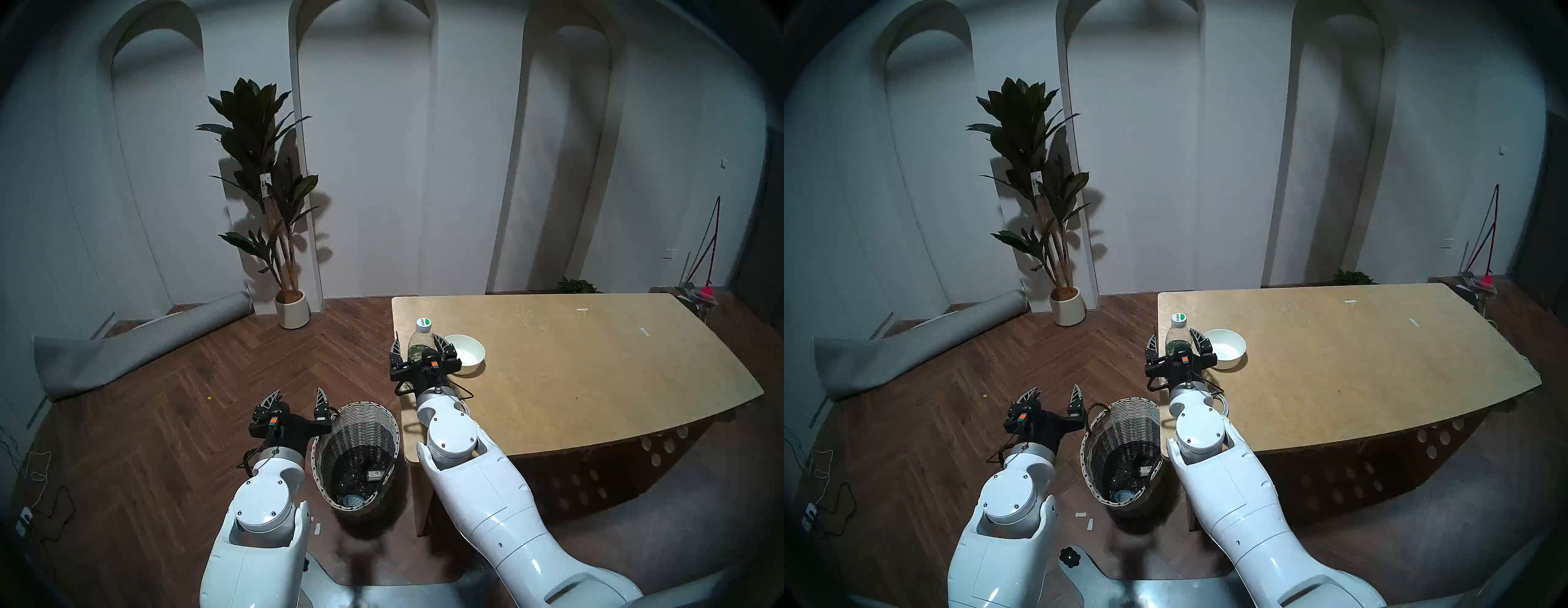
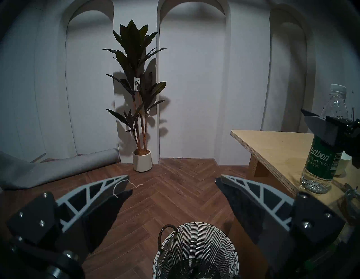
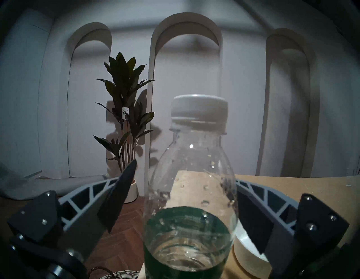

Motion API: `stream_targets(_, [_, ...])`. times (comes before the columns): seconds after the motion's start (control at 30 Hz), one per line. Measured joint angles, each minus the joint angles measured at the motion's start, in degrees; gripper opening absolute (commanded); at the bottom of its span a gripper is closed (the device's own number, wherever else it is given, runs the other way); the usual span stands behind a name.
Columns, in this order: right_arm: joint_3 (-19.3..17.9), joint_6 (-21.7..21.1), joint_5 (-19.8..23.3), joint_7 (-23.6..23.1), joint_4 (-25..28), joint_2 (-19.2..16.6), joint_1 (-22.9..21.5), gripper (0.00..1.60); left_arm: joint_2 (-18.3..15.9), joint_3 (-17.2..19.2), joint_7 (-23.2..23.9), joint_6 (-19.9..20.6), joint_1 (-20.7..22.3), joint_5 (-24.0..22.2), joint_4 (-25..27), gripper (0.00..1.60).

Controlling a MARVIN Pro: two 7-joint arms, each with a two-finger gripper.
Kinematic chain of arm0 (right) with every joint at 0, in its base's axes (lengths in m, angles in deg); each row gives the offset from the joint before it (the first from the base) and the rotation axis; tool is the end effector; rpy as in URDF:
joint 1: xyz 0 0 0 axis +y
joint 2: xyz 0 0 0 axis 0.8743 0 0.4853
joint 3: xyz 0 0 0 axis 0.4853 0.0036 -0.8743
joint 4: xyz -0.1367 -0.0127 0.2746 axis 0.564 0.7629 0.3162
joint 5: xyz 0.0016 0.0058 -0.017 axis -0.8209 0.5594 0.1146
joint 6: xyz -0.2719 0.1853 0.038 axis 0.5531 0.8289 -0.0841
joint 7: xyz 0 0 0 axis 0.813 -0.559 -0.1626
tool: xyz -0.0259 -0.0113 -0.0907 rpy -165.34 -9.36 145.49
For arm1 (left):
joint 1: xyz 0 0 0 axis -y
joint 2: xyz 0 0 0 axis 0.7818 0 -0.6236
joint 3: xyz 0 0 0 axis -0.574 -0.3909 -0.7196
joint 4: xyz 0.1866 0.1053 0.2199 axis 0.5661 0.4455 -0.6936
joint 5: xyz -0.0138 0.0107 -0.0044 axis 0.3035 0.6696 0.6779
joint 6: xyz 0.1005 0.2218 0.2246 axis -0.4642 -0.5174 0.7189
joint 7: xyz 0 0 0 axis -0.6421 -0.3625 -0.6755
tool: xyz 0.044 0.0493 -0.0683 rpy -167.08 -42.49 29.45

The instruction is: Load the items into the basket from the rear

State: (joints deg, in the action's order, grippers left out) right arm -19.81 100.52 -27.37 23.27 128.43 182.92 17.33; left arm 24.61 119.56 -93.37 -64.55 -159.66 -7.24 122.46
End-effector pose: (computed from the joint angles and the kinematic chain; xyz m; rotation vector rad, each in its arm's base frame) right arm 0.4754 0.1491 -0.3621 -2.0841 -0.2247 -2.2704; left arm 0.3403 0.0035 -0.3747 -2.3278 -0.1063 -2.0456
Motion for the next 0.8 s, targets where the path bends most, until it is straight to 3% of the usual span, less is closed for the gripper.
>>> stream_targets(0.2, [0.77, 1.52, -0.11, 1.33, -1.57, 0.50, -1.12, 0.00, 0.00, 0.36, 0.17, -0.01, 0.06, -0.09, -0.01, 1.60])
stream_targets(0.43, [2.50, 2.55, 1.70, 1.84, 1.88, 0.50, -1.09, 0.00, 0.03, 0.59, 0.22, -0.03, 0.06, -0.14, -0.01, 1.60])
stream_targets(0.6, [5.12, 3.18, 2.48, 2.80, 4.46, 0.47, -1.10, 0.00, 0.32, 0.84, -0.13, -0.08, -0.05, -0.12, 0.14, 1.60])
stream_targets(0.8, [8.73, 3.86, 4.53, 4.27, 4.03, 0.48, -1.37, 0.00, 0.70, 1.11, -1.41, -0.26, -0.18, -0.58, 0.25, 1.60])
